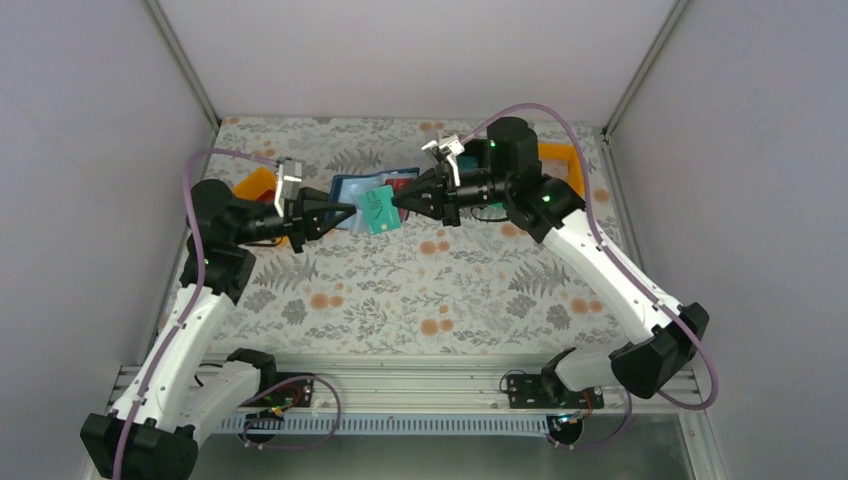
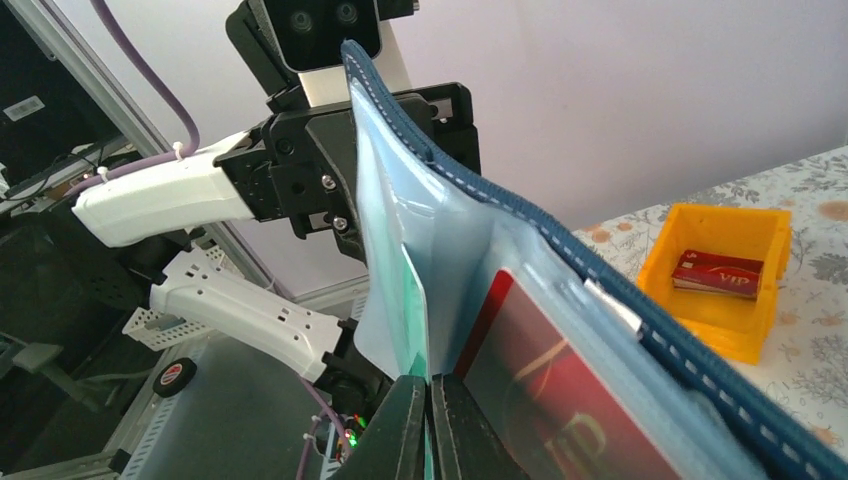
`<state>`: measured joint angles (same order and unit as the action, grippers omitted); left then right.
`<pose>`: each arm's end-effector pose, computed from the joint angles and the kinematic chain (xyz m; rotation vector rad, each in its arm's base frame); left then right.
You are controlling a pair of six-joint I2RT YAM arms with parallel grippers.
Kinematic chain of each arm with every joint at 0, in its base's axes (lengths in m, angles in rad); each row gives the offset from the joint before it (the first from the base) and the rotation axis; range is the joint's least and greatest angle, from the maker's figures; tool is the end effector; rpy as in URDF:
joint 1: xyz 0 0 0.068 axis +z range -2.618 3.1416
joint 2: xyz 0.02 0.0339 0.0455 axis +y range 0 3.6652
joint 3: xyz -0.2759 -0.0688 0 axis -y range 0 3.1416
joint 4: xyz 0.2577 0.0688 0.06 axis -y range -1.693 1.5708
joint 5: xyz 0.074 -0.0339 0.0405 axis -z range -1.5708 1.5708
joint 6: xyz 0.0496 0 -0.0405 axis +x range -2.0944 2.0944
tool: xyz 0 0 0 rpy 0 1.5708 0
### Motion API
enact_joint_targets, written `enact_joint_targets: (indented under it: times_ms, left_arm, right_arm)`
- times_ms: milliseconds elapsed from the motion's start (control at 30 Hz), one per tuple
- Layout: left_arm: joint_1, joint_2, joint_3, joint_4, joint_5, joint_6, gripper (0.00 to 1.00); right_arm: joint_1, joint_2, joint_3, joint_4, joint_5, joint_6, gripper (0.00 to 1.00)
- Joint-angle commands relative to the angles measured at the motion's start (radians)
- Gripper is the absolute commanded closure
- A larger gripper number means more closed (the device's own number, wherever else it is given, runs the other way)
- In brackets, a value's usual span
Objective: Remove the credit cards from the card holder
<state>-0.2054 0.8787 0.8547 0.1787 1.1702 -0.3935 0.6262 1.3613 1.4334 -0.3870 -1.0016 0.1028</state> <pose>0.1818 -0.0845 0.3941 0.8873 1.4012 -1.2822 0.2276 0.2162 0.4306 -1.1855 1.5925 1.4210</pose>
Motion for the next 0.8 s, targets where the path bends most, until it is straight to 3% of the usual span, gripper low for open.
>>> enact_joint_targets:
  times_ms: [0,333,500,633,767]
  left_arm:
    - [-0.001,-0.007,-0.014,0.102,-0.002,-0.047,0.98]
    - [0.0,-0.007,-0.038,0.152,-0.022,-0.101,0.98]
    - [0.003,-0.008,-0.041,0.115,-0.043,-0.075,0.98]
    - [0.009,-0.007,-0.025,-0.113,-0.233,0.012,0.98]
    - [0.033,0.0,-0.105,-0.198,-0.388,-0.06,0.98]
  right_arm:
    - [0.029,0.029,0.03,-0.011,-0.033,-0.01,0.94]
    - [0.052,0.046,0.023,0.038,-0.054,0.016,0.84]
    - [0.059,0.039,0.012,0.028,0.0,0.003,0.95]
    - [0.046,0.03,0.027,-0.05,0.155,-0.004,0.85]
    - [0.011,0.003,0.035,-0.126,0.31,0.023,0.77]
